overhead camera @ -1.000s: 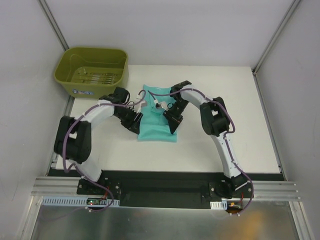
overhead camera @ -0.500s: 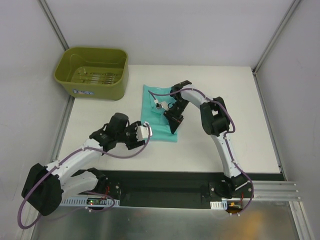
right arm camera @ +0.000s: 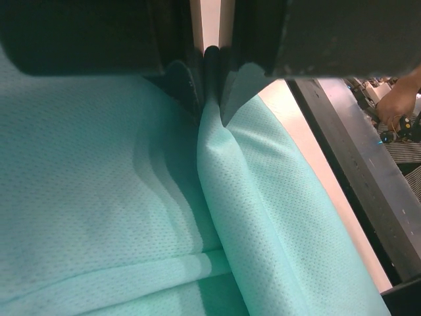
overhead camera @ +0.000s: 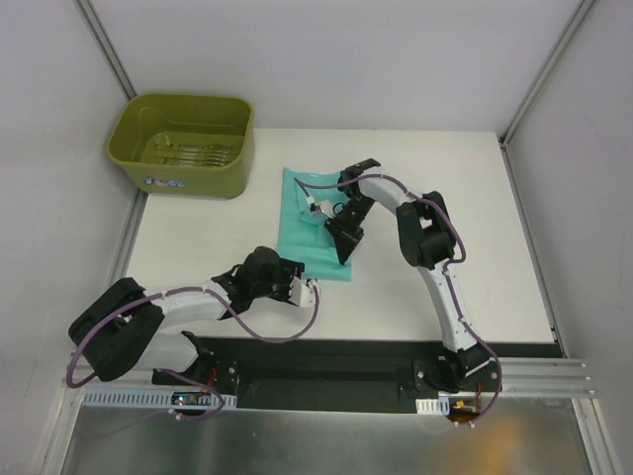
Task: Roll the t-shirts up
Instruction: Roll the T-shirt to the center of the board.
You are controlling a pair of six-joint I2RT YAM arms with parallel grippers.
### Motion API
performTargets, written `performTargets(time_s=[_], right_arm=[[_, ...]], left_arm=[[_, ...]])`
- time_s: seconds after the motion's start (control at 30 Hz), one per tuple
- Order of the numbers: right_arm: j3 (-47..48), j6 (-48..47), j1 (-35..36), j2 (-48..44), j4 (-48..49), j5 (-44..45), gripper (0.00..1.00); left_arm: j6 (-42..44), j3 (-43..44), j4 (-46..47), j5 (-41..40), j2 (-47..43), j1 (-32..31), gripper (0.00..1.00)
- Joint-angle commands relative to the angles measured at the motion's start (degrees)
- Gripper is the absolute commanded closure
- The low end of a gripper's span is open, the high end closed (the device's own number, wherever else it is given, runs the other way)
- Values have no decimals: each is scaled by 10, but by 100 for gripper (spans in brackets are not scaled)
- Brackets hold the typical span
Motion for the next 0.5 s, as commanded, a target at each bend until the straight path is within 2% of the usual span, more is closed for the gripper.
performTargets(time_s=[0.0, 0.13, 0.17, 0.27, 0.3, 0.37, 0.4, 0.47], right_arm=[[14, 4, -6, 3, -37, 0, 88], [15, 4, -6, 4, -39, -2, 88], [16, 3, -6, 6, -40, -2, 88], [17, 3, -7, 7, -41, -4, 87], [17, 3, -8, 6, -41, -4, 87], [15, 5, -8, 2, -41, -2, 76], [11, 9, -16, -5, -35, 0, 73], [-19, 31, -35, -62, 13, -13, 59]], left_arm=[[70, -11, 105, -62, 54, -10, 46], [109, -24, 162, -87, 112, -10, 56], [112, -24, 167, -93, 120, -11, 70], [117, -28, 165, -94, 134, -10, 97], [116, -29, 164, -92, 134, -11, 100], [105, -16, 138, -83, 131, -10, 100], [83, -6, 93, -84, 129, -10, 100], [54, 26, 50, -73, 124, -7, 100]])
